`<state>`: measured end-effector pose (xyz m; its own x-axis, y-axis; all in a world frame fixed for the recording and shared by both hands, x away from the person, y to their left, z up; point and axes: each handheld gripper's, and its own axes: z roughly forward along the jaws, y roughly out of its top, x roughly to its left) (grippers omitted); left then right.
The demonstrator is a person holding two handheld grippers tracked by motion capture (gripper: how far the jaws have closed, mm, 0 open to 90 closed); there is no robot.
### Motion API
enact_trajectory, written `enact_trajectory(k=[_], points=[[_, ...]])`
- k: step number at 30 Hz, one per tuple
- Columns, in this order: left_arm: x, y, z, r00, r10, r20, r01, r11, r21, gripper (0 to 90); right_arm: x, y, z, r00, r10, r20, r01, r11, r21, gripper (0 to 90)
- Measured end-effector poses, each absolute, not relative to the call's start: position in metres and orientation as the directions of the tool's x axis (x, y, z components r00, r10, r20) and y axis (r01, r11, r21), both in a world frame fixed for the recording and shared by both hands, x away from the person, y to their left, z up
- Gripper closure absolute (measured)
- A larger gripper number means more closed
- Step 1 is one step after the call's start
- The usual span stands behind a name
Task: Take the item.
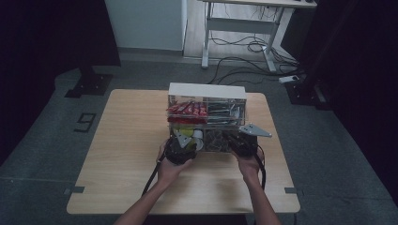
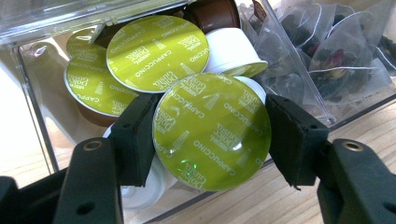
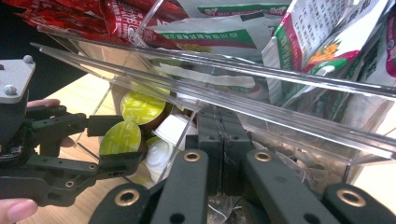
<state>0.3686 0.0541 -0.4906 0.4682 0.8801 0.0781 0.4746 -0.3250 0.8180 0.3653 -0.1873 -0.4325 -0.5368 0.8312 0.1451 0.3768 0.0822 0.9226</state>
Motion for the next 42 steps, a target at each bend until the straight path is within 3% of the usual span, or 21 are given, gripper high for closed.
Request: enact_trajectory(k=[42], points=[[0.341,0.089,-0.454,0.498,0.865,0.052,0.4,-0.283,0.872,38.2,0.367,-0.185,-0.432,-0.532,0.836,0.137,0.383,0.094,0.919,88.6]])
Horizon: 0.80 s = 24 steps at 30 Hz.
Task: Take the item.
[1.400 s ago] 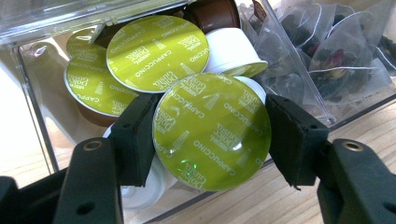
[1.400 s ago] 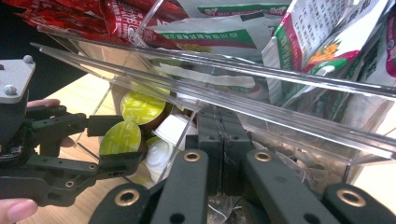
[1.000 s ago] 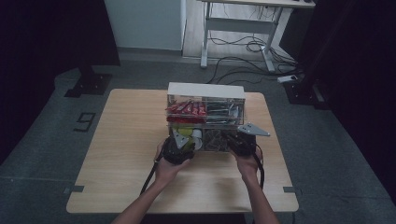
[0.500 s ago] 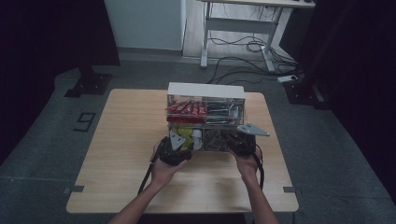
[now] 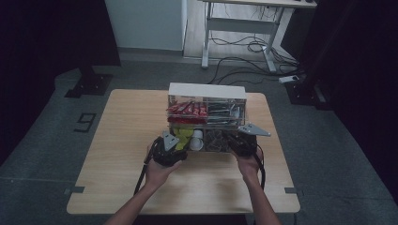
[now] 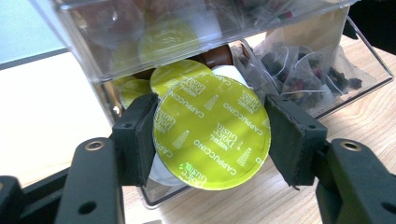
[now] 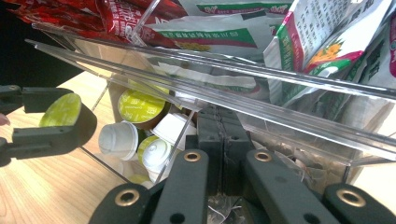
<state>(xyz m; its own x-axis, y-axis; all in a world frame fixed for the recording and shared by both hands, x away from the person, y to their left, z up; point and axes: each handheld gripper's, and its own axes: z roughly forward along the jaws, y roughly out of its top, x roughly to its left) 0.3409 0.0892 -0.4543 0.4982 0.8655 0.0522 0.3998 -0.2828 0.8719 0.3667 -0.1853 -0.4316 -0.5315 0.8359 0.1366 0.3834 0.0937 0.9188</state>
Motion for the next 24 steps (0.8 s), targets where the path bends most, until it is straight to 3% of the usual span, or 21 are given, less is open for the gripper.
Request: enact_trajectory(k=[24], points=[[0.333,0.129,-0.45,0.449,0.892,0.051,0.412,-0.257,0.874,38.2,0.368,-0.184,-0.432,-0.53,0.837,0.136,0.389,0.097,0.916,88.6]])
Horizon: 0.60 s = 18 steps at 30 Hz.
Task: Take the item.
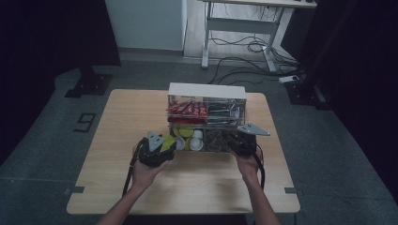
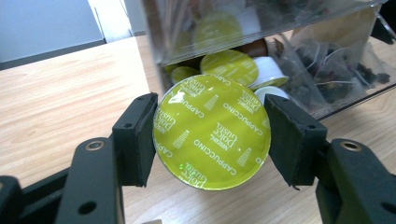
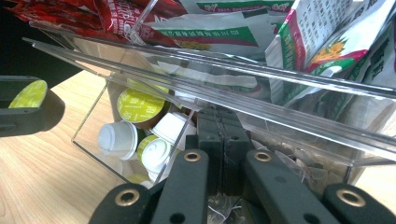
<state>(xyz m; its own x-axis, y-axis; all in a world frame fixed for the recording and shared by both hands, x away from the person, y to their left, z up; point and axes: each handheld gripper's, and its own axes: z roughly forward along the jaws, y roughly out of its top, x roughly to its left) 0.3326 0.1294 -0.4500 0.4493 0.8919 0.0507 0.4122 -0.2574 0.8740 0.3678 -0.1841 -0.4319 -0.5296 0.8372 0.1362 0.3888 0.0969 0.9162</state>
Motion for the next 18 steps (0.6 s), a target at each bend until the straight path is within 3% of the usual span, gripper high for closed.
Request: enact_trajectory(k=[18], points=[[0.326,0.165,-0.459,0.409,0.911,0.057,0.435,-0.25,0.865,38.2,0.368,-0.184,-0.433,-0.527,0.839,0.136,0.39,0.097,0.916,88.7]])
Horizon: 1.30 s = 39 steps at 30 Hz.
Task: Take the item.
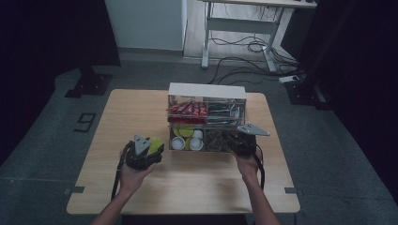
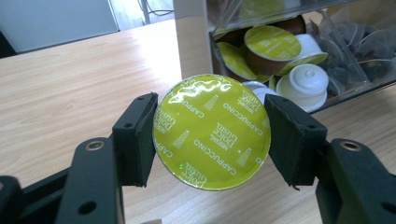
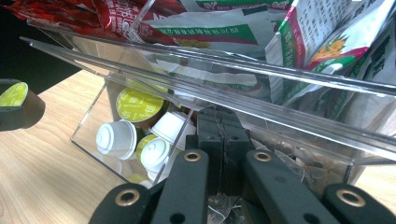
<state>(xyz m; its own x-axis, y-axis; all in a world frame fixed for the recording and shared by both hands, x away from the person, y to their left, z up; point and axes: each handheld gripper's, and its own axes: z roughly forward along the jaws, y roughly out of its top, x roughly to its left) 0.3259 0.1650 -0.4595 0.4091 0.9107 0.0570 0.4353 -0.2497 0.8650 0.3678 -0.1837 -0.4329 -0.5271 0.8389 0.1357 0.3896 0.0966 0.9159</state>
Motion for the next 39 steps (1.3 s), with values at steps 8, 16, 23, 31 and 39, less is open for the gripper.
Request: enact_trajectory(k=[8,16,23,31,39], points=[[0.325,0.175,-0.465,0.393,0.918,0.056,0.453,-0.246,0.857,38.2,0.368,-0.185,-0.434,-0.525,0.84,0.136,0.39,0.095,0.916,88.7],[0.322,0.185,-0.47,0.384,0.921,0.064,0.465,-0.253,0.848,38.2,0.368,-0.186,-0.435,-0.522,0.842,0.135,0.39,0.094,0.916,88.7],[0.323,0.194,-0.476,0.364,0.929,0.064,0.486,-0.248,0.838,38.2,0.368,-0.186,-0.435,-0.519,0.844,0.137,0.392,0.093,0.915,88.7],[0.325,0.203,-0.488,0.348,0.936,0.063,0.517,-0.248,0.819,38.1,0.368,-0.186,-0.435,-0.517,0.845,0.136,0.393,0.093,0.915,88.7],[0.327,0.209,-0.5,0.332,0.941,0.067,0.55,-0.251,0.796,38.1,0.368,-0.186,-0.436,-0.517,0.845,0.133,0.391,0.095,0.915,88.7]])
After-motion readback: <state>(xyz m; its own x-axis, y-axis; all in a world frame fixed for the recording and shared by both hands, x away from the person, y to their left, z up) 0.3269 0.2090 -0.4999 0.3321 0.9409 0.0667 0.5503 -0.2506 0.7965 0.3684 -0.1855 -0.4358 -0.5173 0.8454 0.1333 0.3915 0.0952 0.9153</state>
